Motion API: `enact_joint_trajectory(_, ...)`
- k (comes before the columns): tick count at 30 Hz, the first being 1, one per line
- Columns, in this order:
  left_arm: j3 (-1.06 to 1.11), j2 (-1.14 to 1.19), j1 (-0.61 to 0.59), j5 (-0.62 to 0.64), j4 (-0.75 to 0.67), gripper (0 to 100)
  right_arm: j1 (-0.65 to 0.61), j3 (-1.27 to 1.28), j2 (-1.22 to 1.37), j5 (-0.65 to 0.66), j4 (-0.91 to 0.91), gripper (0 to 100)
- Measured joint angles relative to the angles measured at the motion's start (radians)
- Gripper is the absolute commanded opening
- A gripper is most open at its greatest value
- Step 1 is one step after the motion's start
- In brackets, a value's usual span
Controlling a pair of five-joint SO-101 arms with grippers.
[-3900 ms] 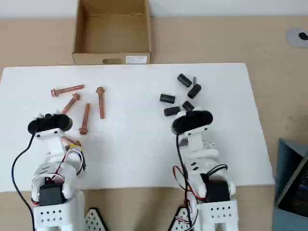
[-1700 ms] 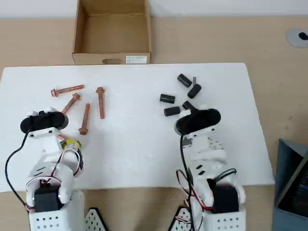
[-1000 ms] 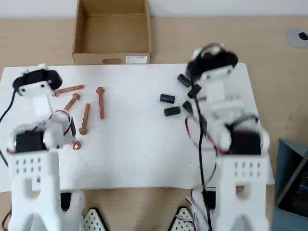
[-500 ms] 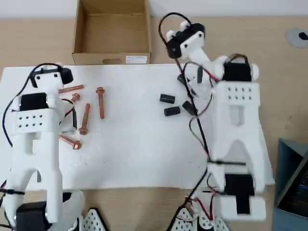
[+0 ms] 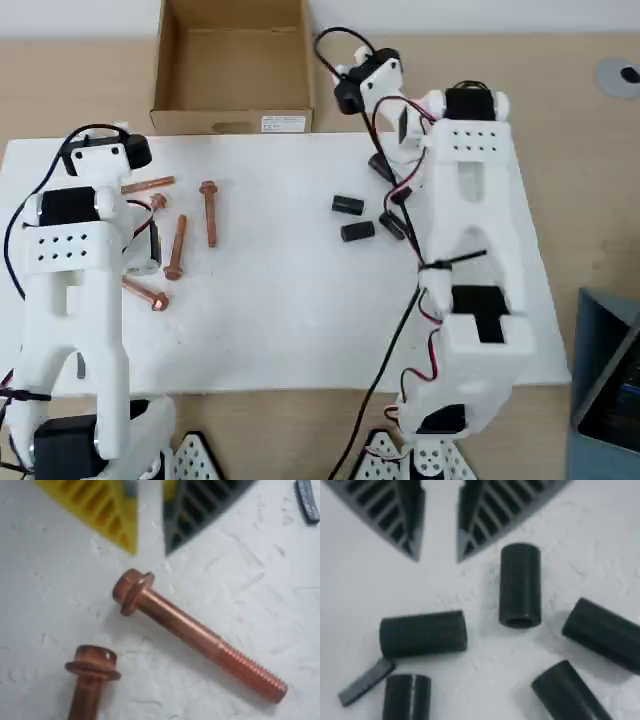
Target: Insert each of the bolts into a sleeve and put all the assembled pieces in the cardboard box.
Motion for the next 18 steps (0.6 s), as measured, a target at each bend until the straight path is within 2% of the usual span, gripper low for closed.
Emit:
enact_joint_trajectory(3,0.0,0.0,0.0,-0.002,0.0,5,0.0,-0.063,0.077,0.029,0.04,17.1)
enact_joint_trajectory(18,0.0,0.0,0.0,-0.002,-0.021,5,-0.058,-0.505,0.463,0.037,0.149,17.1)
